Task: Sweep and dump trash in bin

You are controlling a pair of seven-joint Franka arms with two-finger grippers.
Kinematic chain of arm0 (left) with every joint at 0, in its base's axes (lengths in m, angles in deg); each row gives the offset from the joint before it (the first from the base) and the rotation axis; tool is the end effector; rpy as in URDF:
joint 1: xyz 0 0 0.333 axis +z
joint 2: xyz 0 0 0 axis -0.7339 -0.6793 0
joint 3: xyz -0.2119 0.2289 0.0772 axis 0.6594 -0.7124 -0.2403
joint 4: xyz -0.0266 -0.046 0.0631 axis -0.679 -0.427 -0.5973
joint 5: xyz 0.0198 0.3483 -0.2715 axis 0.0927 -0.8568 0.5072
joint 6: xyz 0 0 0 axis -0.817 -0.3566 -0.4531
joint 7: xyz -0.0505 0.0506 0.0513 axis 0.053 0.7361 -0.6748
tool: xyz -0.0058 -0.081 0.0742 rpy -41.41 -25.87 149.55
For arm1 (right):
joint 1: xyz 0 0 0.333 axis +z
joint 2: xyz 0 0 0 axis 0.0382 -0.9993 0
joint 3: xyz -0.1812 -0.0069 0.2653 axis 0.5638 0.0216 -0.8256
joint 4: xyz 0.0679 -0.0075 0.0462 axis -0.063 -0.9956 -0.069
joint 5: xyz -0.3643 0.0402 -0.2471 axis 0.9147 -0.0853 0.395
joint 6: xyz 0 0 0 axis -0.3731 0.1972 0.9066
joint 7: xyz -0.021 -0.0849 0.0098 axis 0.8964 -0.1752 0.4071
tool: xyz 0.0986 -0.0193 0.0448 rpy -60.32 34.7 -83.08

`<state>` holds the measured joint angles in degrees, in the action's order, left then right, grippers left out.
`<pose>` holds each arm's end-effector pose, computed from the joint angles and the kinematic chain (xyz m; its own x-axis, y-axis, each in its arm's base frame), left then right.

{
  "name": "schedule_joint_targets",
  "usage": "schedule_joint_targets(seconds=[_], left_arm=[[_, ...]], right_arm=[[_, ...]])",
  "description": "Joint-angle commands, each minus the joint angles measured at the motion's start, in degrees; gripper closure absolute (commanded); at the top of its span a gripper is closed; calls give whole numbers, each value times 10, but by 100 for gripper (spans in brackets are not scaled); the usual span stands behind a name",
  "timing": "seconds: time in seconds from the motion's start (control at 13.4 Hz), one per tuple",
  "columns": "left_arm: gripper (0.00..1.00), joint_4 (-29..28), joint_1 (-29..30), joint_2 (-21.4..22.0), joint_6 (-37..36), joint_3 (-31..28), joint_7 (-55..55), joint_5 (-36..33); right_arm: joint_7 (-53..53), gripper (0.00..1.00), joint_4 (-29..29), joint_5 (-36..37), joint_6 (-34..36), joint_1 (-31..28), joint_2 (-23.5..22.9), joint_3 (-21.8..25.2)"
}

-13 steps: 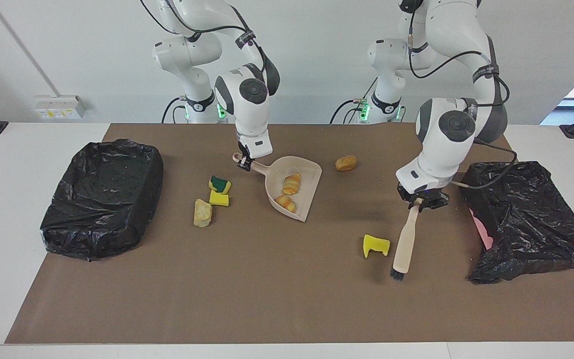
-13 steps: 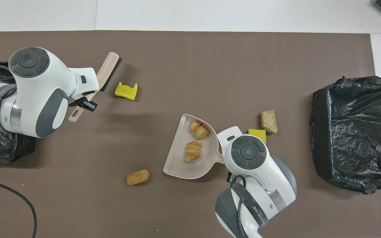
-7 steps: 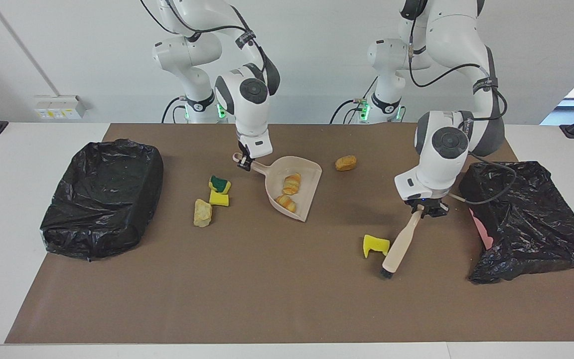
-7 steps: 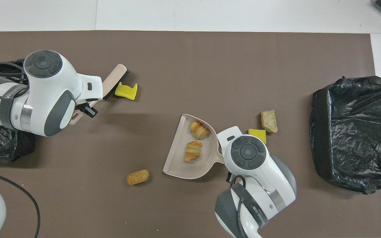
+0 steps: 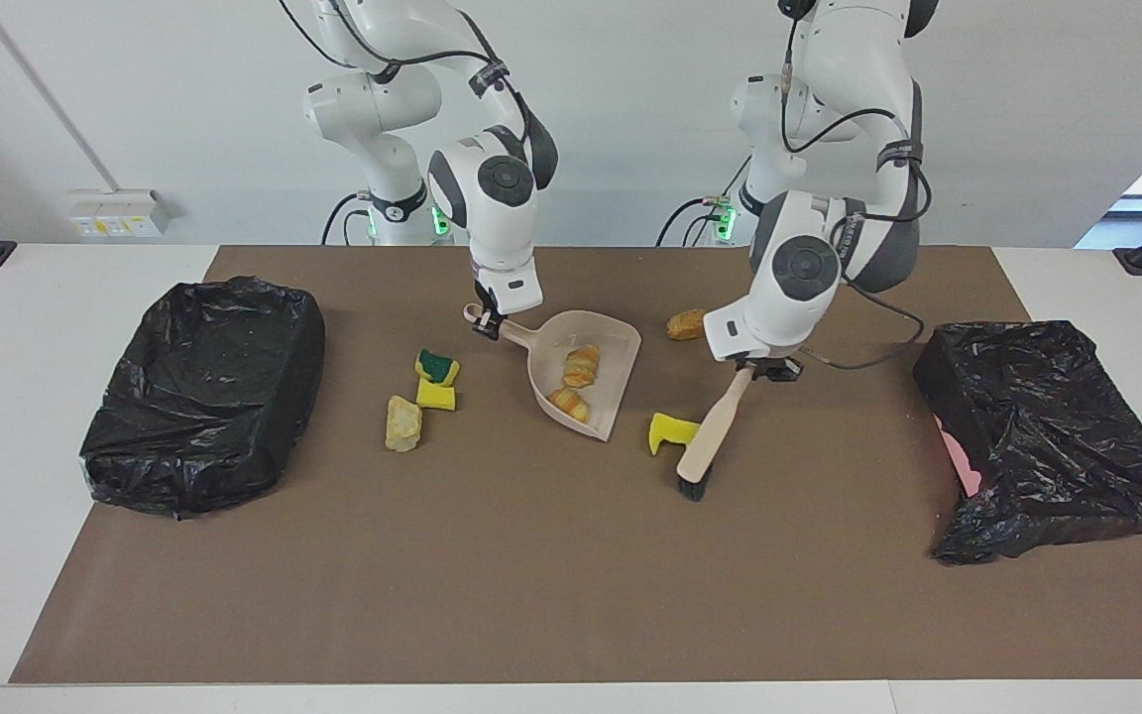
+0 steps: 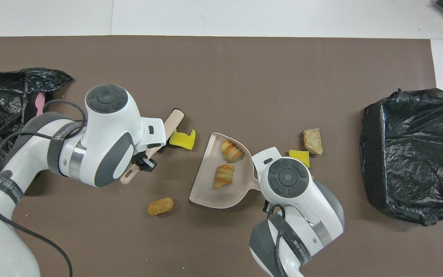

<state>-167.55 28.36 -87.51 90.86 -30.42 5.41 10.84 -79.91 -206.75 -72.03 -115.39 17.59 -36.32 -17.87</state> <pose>0.5459 -0.2670 0.3393 0.7559 -0.5902 -0.2832 -0.6005 -0.7975 0.0592 0.4760 0.2775 0.3166 0.3746 0.9139 -0.1566 0.9217 -0.3854 -0.0439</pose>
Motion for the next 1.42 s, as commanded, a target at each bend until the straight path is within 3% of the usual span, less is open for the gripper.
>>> schedule_joint_targets(seconds=[0.0,0.22,0.45,0.75,0.9,1.35], left_arm=[[100,-57,-73,52,-5,-10,88,19],[100,-57,-136,67,-34,-10,166,51],[100,-54,-131,94,-72,-12,209,104],[100,-58,-134,144,-179,-14,304,104],[100,-63,-138,152,-202,-10,429,104],[100,-163,-184,226,-199,-10,599,104]], right_arm=[[21,100,-6,15,-13,0,1,-3],[21,100,-6,15,-13,0,0,-2],[21,100,-6,15,-13,0,0,-3],[21,100,-6,15,-14,0,0,-2],[17,100,-7,26,-15,0,0,-3],[14,100,-6,35,-15,-1,0,-3]])
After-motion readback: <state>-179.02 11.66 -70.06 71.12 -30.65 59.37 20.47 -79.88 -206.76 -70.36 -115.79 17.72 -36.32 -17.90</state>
